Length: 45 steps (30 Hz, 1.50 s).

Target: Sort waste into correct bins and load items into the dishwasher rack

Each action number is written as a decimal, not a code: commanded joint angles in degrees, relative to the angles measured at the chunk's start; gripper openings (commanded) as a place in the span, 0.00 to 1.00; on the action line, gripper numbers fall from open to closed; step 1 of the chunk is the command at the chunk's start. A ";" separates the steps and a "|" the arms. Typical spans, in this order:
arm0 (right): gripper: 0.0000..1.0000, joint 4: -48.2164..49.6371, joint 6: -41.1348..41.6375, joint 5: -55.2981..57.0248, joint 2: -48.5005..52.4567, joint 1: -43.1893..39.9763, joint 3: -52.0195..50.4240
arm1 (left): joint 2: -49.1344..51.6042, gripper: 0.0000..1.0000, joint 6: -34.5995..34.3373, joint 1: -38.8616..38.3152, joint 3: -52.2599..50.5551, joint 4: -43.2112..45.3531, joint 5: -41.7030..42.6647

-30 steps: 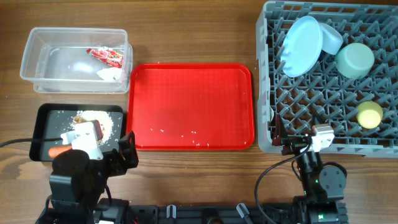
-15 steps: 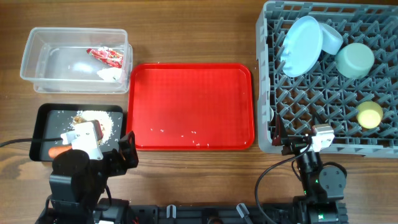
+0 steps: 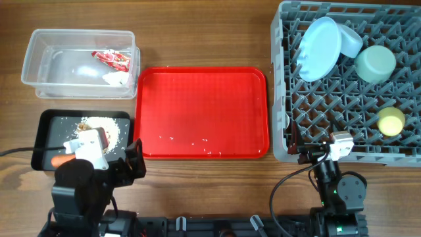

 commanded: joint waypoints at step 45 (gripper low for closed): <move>1.00 0.17 0.94 0.76 -0.50 0.24 -0.02 | -25.03 1.00 5.97 6.08 -47.50 54.34 6.75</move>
